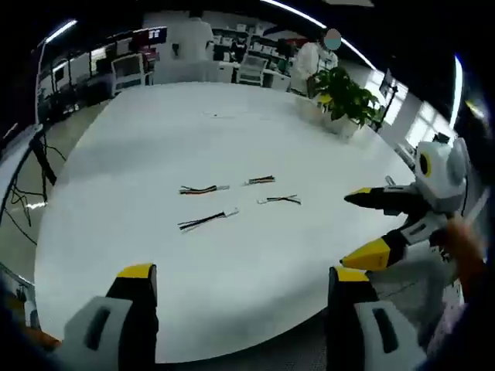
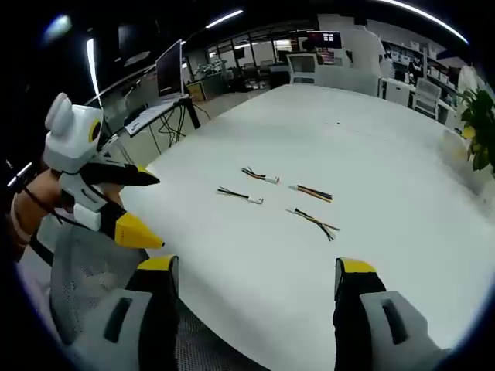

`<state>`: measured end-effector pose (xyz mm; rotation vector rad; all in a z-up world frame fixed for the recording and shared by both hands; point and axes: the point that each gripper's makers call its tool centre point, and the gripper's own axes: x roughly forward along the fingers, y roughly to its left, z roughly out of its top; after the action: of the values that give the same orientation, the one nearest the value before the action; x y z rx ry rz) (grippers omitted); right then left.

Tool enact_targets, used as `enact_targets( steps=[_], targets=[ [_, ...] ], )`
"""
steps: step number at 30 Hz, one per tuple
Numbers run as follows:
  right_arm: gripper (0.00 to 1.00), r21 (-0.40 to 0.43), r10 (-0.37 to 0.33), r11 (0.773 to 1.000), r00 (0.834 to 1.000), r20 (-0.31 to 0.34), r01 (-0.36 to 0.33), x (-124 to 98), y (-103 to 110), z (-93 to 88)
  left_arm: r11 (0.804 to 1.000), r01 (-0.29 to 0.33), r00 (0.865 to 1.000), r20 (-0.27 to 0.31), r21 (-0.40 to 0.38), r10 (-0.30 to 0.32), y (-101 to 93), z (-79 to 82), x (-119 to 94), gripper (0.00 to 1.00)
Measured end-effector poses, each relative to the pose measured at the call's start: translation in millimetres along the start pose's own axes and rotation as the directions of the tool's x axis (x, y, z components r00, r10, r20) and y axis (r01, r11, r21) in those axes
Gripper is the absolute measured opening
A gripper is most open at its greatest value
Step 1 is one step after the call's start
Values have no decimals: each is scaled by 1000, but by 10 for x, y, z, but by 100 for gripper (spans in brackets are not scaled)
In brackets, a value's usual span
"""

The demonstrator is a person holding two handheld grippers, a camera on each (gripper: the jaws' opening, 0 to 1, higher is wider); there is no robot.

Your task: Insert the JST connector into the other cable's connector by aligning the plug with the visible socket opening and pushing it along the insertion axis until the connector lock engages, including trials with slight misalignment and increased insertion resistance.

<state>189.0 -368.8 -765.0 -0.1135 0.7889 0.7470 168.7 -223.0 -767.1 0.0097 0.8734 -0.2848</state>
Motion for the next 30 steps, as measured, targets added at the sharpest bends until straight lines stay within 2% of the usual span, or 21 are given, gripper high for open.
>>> enact_targets(
  steps=[6,13,17,21,30],
  targets=[
    [83,-8,0,1000,1000,14,0,-23,28,33,1000,-14,1000,19,18,14,18,30,-38,88],
    [83,-15,-4,1000,1000,11,4,-33,42,-1,1000,-10,1000,7,6,10,8,-57,-21,90],
    [93,-20,-12,1000,1000,19,13,-15,39,10,999,-17,1000,-4,34,17,20,-83,-18,91],
    [95,-18,-6,1000,1000,21,6,7,49,20,999,-10,1000,5,31,10,19,-60,10,99],
    [100,-38,-29,999,999,19,29,23,-20,8,1000,5,1000,-29,24,-4,6,-92,35,99]
  ],
)
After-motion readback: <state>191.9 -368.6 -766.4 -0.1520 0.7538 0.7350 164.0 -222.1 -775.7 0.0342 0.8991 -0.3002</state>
